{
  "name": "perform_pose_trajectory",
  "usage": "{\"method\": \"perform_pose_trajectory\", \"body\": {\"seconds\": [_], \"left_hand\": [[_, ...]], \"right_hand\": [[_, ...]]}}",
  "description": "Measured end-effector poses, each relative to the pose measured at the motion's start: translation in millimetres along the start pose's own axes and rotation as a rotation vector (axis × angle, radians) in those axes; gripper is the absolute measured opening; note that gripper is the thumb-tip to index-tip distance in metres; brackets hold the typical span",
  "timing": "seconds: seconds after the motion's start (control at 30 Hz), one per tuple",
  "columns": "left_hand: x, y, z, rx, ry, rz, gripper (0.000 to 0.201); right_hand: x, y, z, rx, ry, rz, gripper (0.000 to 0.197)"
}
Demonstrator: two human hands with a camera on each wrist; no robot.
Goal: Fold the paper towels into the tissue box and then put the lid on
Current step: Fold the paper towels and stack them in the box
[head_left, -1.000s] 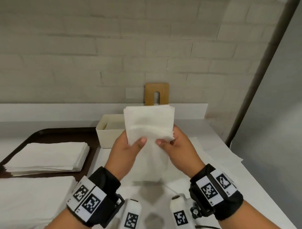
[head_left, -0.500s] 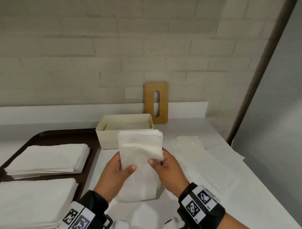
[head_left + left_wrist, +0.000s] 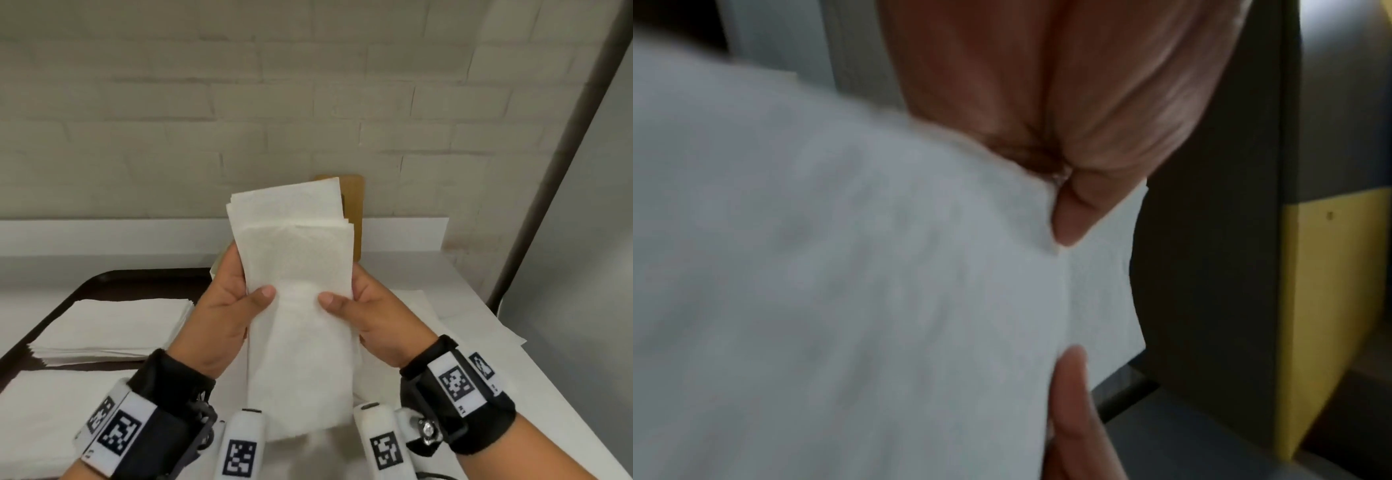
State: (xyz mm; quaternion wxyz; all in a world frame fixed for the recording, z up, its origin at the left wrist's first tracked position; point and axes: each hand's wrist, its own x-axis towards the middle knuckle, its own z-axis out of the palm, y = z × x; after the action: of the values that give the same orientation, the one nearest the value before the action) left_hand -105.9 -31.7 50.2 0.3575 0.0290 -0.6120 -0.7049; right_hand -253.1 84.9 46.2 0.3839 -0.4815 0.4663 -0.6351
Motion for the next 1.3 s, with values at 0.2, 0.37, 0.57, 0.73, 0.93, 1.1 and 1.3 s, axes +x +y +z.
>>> {"method": "perform_pose_trajectory", "body": {"seconds": [0.2,0.37,0.57,0.73,0.93,1.1,1.3], "left_hand": [[-6.1,-21.7,-10.5,0.085,0.007,-0.137,0.054],[-15.0,-35.7,-9.8,0.097,0.063,-0.165,0.065],[-18.9,-31.1,-18.5,-0.077,-0.056,-0.323,0.052],[-21.7,-38.4,-13.1,0.062,-0.056,-0.280,0.049],[-24.9,-39.2,8.6,0.493,0.068,-0.049,0.046],[-18.6,-26.1,20.5,0.495,0.165,0.149,0.047],[-29.4,-62.7,5.6,0.359,0.182,-0.050,0.040]], "right_hand": [[1.3,14.0,0.7,-0.087,0.037,0.163,0.032],[-3.0,22.5,7.6,-0.330,0.050,0.179,0.036],[-8.8,18.5,0.6,-0.100,-0.002,0.192,0.042],[-12.0,21.9,8.5,-0.224,-0.013,0.082,0.060],[-10.4,23.3,21.5,-0.544,0.025,-0.113,0.067],[-9.6,7.4,32.5,-0.627,0.114,-0.409,0.068],[-11.9,53.5,24.7,-0.432,0.236,-0.072,0.051]]}}
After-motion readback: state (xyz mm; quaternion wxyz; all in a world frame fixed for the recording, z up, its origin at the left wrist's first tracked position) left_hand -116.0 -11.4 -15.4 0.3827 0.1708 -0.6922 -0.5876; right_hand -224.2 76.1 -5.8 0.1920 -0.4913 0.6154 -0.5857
